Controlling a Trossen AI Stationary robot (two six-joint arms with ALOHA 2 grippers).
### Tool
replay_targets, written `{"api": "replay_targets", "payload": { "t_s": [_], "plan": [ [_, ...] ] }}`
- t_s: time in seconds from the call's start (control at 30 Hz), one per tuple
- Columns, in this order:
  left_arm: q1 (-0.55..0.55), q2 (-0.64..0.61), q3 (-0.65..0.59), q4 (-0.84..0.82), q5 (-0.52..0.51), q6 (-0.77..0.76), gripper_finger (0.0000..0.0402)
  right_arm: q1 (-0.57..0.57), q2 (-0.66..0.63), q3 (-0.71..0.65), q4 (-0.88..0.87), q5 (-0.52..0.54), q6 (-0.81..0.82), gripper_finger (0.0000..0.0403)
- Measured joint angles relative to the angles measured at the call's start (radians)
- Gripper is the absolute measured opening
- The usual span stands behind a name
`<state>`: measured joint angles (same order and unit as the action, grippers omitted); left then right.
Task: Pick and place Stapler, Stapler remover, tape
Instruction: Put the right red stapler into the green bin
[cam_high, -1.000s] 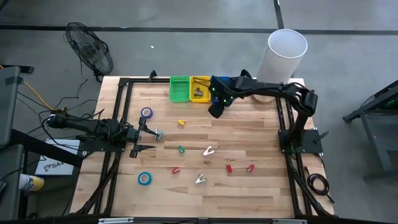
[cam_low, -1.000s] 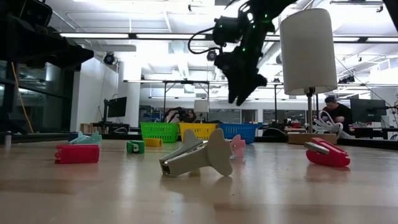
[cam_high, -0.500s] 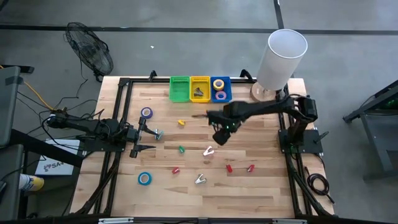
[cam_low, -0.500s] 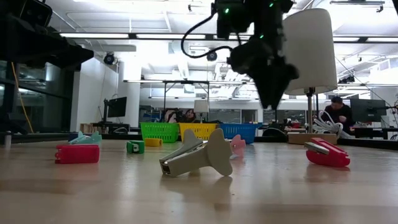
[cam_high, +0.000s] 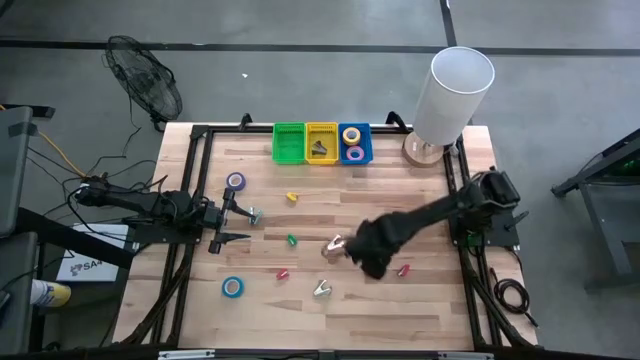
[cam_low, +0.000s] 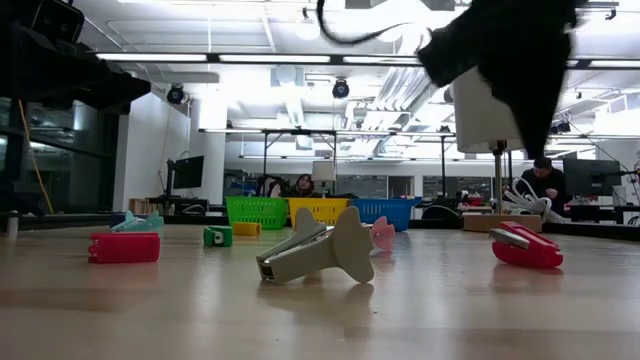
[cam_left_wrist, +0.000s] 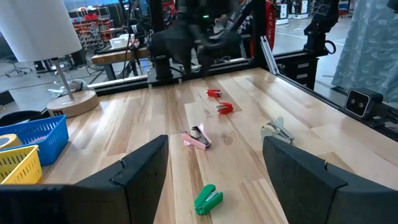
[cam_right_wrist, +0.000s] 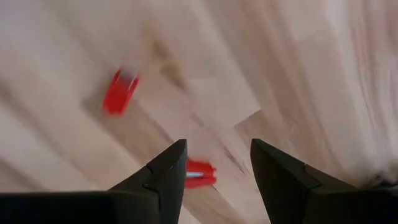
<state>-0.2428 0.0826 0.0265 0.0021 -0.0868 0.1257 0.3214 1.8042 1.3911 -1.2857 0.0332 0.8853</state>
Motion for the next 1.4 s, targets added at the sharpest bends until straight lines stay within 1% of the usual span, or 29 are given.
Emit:
{"api": "replay_targets", "payload": {
  "t_s": [0.27,0.53,0.77,0.87,1.1,1.23,1.4],
  "plan": [
    [0.000,0.000,0.000,0.000,0.000,0.000,0.0259,0.179,0.000,0.000,-0.024,0.010,-0.410,0.0169],
    [0.000,0.000,0.000,0.000,0.000,0.000,0.0259,0.276,0.000,0.000,-0.072,0.043,-0.612,0.0169],
    [0.000,0.000,0.000,0.000,0.000,0.000,0.0259,0.315,0.000,0.000,-0.083,0.088,-0.790,0.0169],
    [0.000,0.000,0.000,0.000,0.000,0.000,0.0259,0.322,0.000,-0.024,-0.082,0.125,-0.825,0.0169],
    [0.000,0.000,0.000,0.000,0.000,0.000,0.0259,0.321,0.001,-0.157,-0.053,0.092,-0.833,0.0169],
    [0.000,0.000,0.000,0.000,0.000,0.000,0.0259,0.321,0.001,-0.204,-0.029,0.091,-0.872,0.0169],
    [0.000,0.000,0.000,0.000,0.000,0.000,0.0259,0.320,0.001,-0.243,0.065,0.102,-0.950,0.0169]
  ]
}}
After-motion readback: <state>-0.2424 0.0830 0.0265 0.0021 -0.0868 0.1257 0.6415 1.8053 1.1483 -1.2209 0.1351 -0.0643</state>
